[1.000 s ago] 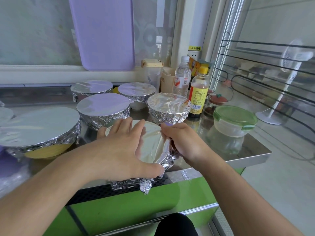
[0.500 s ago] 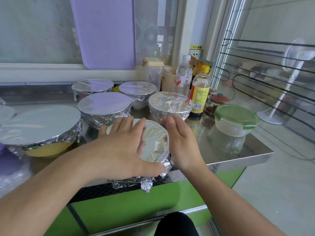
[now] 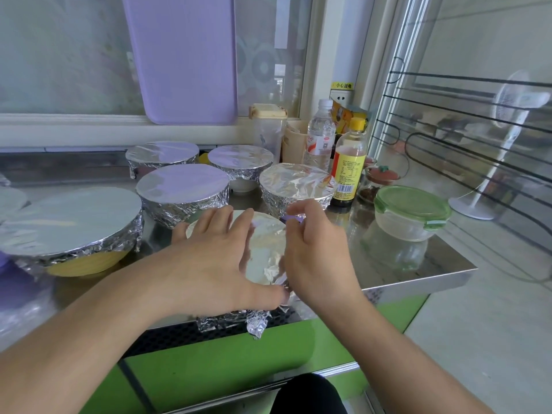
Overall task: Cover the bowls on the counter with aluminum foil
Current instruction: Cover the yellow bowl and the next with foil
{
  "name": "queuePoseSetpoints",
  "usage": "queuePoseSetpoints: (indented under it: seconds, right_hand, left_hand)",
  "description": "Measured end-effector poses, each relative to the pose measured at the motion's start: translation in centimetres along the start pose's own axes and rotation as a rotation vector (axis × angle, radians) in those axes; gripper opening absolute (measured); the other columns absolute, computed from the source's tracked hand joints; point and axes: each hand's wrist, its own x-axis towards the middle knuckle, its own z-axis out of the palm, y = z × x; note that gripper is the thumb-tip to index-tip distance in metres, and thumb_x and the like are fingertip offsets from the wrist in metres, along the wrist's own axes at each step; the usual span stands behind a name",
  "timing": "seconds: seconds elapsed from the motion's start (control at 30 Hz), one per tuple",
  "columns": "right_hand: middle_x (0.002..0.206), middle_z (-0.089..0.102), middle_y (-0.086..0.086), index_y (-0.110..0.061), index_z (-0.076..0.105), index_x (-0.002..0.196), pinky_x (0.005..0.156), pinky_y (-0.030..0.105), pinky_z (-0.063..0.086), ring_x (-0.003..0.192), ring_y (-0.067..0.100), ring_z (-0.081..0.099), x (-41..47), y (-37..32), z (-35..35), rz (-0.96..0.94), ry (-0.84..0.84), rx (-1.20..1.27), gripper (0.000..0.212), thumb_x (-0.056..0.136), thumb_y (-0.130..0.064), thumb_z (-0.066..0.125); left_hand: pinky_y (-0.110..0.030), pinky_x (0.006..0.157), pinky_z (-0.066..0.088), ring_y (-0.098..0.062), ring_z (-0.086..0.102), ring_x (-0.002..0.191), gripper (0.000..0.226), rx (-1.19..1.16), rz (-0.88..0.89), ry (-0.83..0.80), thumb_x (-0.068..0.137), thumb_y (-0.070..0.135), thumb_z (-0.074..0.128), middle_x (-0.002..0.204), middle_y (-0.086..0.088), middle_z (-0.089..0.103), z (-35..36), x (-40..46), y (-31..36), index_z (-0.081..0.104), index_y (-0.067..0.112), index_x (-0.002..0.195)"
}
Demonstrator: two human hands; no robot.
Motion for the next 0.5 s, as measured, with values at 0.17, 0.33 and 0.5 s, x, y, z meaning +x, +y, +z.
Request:
queuePoseSetpoints:
  seconds: [0.17,0.33,0.5]
  right_hand:
    - [0.102,0.07,0.005,-0.027,0.056,0.109,0.065,0.034,0.04,0.078,0.023,0.063,-1.2,1.2,0.5,0.087,0.089,0.073,0.018,0.107,-0.018,0.04]
    - [0.095,0.071,0.001,-0.028,0.056,0.109,0.064,0.037,0.048,0.071,0.021,0.065,-2.2,2.1,0.7,0.065,0.064,0.14,0.019,0.11,-0.019,0.039]
    - [0.063,0.055,-0.007,-0.024,0.05,0.11,0.054,0.031,0.035,0.048,0.01,0.046,-2.9,3.1,-0.4,0.058,0.17,0.185,0.021,0.106,-0.005,0.042]
  left_hand:
    - [-0.056,0.127,-0.002,-0.011,-0.023,0.156,0.145,0.005,-0.001,0.013,0.047,0.103,0.037,0.169,0.014,-0.016,0.3,0.3,-0.1,-0.019,0.032,0.161]
    - [-0.057,0.127,-0.002,-0.01,-0.023,0.156,0.14,0.009,0.005,0.018,0.053,0.099,0.042,0.168,0.014,-0.014,0.3,0.3,-0.1,-0.019,0.034,0.161]
    - [-0.058,0.126,0.001,-0.011,-0.016,0.158,0.135,-0.008,0.01,0.041,0.054,0.097,0.046,0.169,0.011,-0.007,0.4,0.4,-0.1,-0.012,0.038,0.161]
